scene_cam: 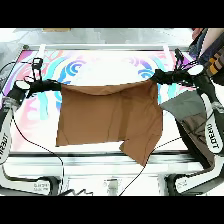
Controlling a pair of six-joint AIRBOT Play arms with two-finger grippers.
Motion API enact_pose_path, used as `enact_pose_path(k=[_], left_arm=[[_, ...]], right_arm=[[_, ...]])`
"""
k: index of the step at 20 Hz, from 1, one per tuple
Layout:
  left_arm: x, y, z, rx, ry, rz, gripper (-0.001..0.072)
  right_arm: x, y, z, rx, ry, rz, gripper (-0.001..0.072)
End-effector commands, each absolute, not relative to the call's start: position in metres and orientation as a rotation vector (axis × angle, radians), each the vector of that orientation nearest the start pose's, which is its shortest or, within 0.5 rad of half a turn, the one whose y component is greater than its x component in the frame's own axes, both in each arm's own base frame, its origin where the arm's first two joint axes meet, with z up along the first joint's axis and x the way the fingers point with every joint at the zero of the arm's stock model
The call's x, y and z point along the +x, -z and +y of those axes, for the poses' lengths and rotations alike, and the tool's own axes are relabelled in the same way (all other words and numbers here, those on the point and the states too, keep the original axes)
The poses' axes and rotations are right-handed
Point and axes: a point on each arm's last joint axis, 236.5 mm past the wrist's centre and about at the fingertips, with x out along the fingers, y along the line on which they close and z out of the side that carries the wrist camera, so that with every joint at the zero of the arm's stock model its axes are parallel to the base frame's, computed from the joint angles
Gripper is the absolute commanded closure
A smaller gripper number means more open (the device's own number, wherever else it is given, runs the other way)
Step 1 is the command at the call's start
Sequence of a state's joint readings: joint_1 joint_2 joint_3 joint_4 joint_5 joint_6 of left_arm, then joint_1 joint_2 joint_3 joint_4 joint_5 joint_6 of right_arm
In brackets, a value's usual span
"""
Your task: Fold the clothes and pants, and hang the long-sleeved shirts on hangers.
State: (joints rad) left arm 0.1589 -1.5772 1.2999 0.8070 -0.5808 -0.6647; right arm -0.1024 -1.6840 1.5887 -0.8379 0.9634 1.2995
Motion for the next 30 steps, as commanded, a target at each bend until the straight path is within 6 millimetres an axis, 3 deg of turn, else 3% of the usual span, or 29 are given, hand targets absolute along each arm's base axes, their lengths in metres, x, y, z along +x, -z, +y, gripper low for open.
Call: enact_pose_path(k=[1,5,8,12,15,16,17,18,19,21,22,23,25,26,27,28,29,30], left_arm=[[0.556,-0.019,0.006,0.019,0.283,0.672,0.0696],[0.524,-0.041,-0.003,-0.001,0.386,0.725,0.0695],[0.492,-0.053,-0.003,-0.022,0.467,0.789,0.0696],[0.432,-0.013,-0.006,0.018,0.606,1.055,0.0696],[0.42,0.018,-0.014,-0.07,0.608,1.171,0.0695],[0.419,0.029,-0.02,-0.098,0.617,1.197,0.0682],[0.417,0.039,-0.025,-0.108,0.633,1.225,0.0478],[0.414,0.046,-0.028,-0.133,0.636,1.254,0.0132],[0.414,0.05,-0.029,-0.17,0.612,1.276,0.0013],[0.407,0.049,-0.025,-0.222,0.579,1.318,0.0016],[0.398,0.05,-0.017,-0.234,0.553,1.361,0.0074],[0.387,0.051,-0.007,-0.233,0.546,1.402,0.0179],[0.367,0.043,0.009,-0.309,0.553,1.448,0.0195],[0.359,0.038,0.014,-0.364,0.557,1.449,0.0312],[0.353,0.031,0.018,-0.428,0.568,1.426,0.0374],[0.348,0.026,0.018,-0.498,0.574,1.384,0.0374],[0.34,0.022,0.016,-0.546,0.596,1.343,0.04],[0.324,0.025,0.014,-0.559,0.61,1.334,0.0523]], right_arm=[[0.552,-0.03,0.064,0.458,-0.328,0.956,0.0699],[0.501,-0.023,0.068,0.446,-0.416,1.173,0.0699],[0.459,-0.01,0.046,0.325,-0.409,1.364,0.0699],[0.408,0.004,0.018,0.207,-0.363,1.594,0.0699],[0.409,0.011,0.017,0.214,-0.347,1.592,0.0698],[0.414,0.013,0.016,0.213,-0.338,1.572,0.0648],[0.419,0.013,0.015,0.209,-0.328,1.553,0.0358],[0.421,0.013,0.014,0.207,-0.325,1.543,0.0064],[0.421,0.012,0.014,0.207,-0.325,1.544,0.0019],[0.414,0.012,0.013,0.202,-0.329,1.574,0.0023],[0.406,0.013,0.012,0.194,-0.329,1.605,0.0025],[0.4,0.012,0.009,0.193,-0.33,1.631,0.0026],[0.394,0.007,0.001,0.217,-0.319,1.638,0.0026],[0.392,0.003,-0.005,0.227,-0.307,1.627,0.0035],[0.387,-0.002,-0.013,0.235,-0.297,1.615,0.0117],[0.381,-0.008,-0.021,0.253,-0.278,1.603,0.0162],[0.374,-0.013,-0.028,0.27,-0.258,1.591,0.0162],[0.366,-0.017,-0.035,0.28,-0.242,1.573,0.0162]])
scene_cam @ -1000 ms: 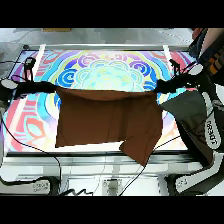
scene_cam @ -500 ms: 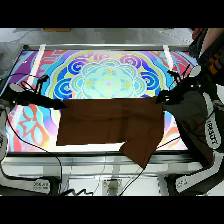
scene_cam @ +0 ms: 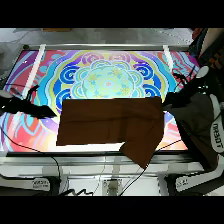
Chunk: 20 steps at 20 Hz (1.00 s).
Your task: Fold the clothes and pants, and hang the long-sleeved shirts on hangers.
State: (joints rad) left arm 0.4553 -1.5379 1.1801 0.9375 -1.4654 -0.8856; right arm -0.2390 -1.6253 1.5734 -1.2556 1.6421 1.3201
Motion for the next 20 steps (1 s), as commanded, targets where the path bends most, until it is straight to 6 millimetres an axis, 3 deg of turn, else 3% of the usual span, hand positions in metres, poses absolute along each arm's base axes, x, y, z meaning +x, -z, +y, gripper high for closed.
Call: enact_pose_path(k=[1,2,3,7,8,9,10,14,17,20], left_arm=[[0.303,0.03,0.008,-0.565,0.632,1.338,0.0594],[0.287,0.037,0.001,-0.566,0.635,1.332,0.06],[0.284,0.049,0.003,-0.565,0.555,1.295,0.0649],[0.246,0.091,0.012,-0.443,0.396,1.342,0.062],[0.242,0.096,0.012,-0.443,0.387,1.349,0.0396],[0.241,0.099,0.012,-0.446,0.382,1.353,0.011],[0.241,0.1,0.013,-0.447,0.379,1.353,0.0003],[0.23,0.108,0.021,-0.386,0.374,1.404,0.0097],[0.229,0.108,0.018,-0.372,0.387,1.412,0.0233],[0.222,0.113,-0.005,-0.311,0.475,1.442,0.0233]], right_arm=[[0.359,-0.02,-0.041,0.284,-0.233,1.557,0.0162],[0.352,-0.022,-0.047,0.292,-0.218,1.541,0.0162],[0.349,-0.024,-0.052,0.291,-0.209,1.519,0.0162],[0.354,-0.031,-0.058,0.292,-0.18,1.456,0.0162],[0.357,-0.032,-0.056,0.302,-0.188,1.441,0.0162],[0.358,-0.033,-0.054,0.309,-0.194,1.435,0.0162],[0.358,-0.033,-0.054,0.309,-0.194,1.436,0.0162],[0.358,-0.033,-0.055,0.307,-0.191,1.436,0.0162],[0.358,-0.032,-0.056,0.297,-0.188,1.439,0.0162],[0.35,-0.024,-0.06,0.231,-0.226,1.463,0.0164]])
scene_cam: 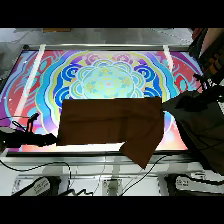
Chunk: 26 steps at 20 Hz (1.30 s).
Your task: Fold the clothes and pants, and hang the long-sleeved shirts on hangers.
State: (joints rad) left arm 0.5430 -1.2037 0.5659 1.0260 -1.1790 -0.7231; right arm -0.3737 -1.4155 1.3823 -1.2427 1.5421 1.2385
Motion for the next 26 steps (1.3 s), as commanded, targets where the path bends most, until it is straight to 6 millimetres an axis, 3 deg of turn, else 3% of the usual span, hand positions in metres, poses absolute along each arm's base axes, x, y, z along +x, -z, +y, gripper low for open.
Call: enact_pose_path(k=[1,3,4,5,6,7,10,14,21,26], left_arm=[[0.218,0.115,-0.014,-0.267,0.526,1.447,0.0233],[0.22,0.12,-0.024,-0.19,0.567,1.438,0.0235],[0.226,0.122,-0.025,-0.162,0.561,1.423,0.0326],[0.231,0.124,-0.024,-0.143,0.548,1.407,0.0511],[0.235,0.124,-0.021,-0.133,0.534,1.395,0.0656],[0.238,0.124,-0.02,-0.128,0.527,1.387,0.0694],[0.252,0.114,-0.019,-0.138,0.518,1.345,0.0694],[0.279,0.095,-0.03,-0.225,0.513,1.252,0.0694],[0.281,0.093,-0.032,-0.239,0.513,1.243,0.0694],[0.282,0.093,-0.032,-0.242,0.514,1.241,0.0694]], right_arm=[[0.343,-0.017,-0.057,0.226,-0.25,1.486,0.0164],[0.321,0.001,-0.048,0.236,-0.302,1.562,0.0168],[0.308,0.009,-0.043,0.246,-0.332,1.607,0.0237],[0.295,0.017,-0.038,0.26,-0.357,1.65,0.0354],[0.284,0.025,-0.033,0.278,-0.369,1.686,0.0402],[0.274,0.033,-0.029,0.296,-0.378,1.717,0.0402],[0.247,0.051,-0.016,0.355,-0.408,1.798,0.0402],[0.226,0.063,0.025,0.529,-0.518,1.808,0.0401],[0.186,0.107,0.059,0.7,-0.476,1.843,0.039],[0.179,0.125,0.077,0.755,-0.488,1.773,0.0407]])
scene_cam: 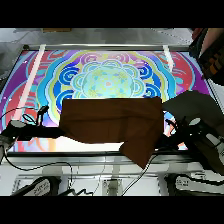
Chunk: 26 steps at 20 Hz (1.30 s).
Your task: Fold the clothes and pants, and hang the long-sleeved shirts on hangers.
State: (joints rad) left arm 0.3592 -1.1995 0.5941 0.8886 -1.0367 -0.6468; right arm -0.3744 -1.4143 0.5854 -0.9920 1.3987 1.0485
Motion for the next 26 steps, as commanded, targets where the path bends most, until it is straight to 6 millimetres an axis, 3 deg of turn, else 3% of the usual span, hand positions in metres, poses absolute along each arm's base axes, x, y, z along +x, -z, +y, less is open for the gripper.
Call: enact_pose_path(k=[1,3,4,5,8,10,15,17,19,22,26], left_arm=[[0.282,0.093,-0.032,-0.242,0.514,1.241,0.0694],[0.282,0.093,-0.032,-0.242,0.513,1.241,0.0694],[0.282,0.092,-0.033,-0.245,0.514,1.239,0.0694],[0.282,0.092,-0.033,-0.246,0.514,1.239,0.0694],[0.284,0.089,-0.036,-0.267,0.519,1.228,0.0694],[0.296,0.079,-0.037,-0.282,0.517,1.191,0.0695],[0.33,0.016,-0.033,-0.213,0.561,1.058,0.0695],[0.34,-0.004,-0.032,-0.193,0.555,1.003,0.0695],[0.351,-0.02,-0.04,-0.254,0.56,0.937,0.0695],[0.383,-0.041,-0.037,-0.349,0.488,0.798,0.0695],[0.434,-0.06,-0.001,-0.362,0.26,0.611,0.0695]], right_arm=[[0.18,0.125,0.08,0.763,-0.505,1.754,0.0409],[0.184,0.129,0.08,0.765,-0.49,1.734,0.0476],[0.186,0.13,0.08,0.765,-0.481,1.724,0.0545],[0.186,0.13,0.08,0.757,-0.492,1.718,0.0688],[0.187,0.123,0.088,0.746,-0.532,1.712,0.0699],[0.192,0.112,0.097,0.712,-0.562,1.676,0.0699],[0.221,0.054,0.119,0.643,-0.609,1.44,0.07],[0.251,0.021,0.123,0.678,-0.594,1.272,0.07],[0.303,-0.008,0.111,0.713,-0.487,1.044,0.07],[0.372,-0.026,0.08,0.723,-0.259,0.803,0.07],[0.433,-0.038,0.062,0.647,-0.083,0.597,0.07]])
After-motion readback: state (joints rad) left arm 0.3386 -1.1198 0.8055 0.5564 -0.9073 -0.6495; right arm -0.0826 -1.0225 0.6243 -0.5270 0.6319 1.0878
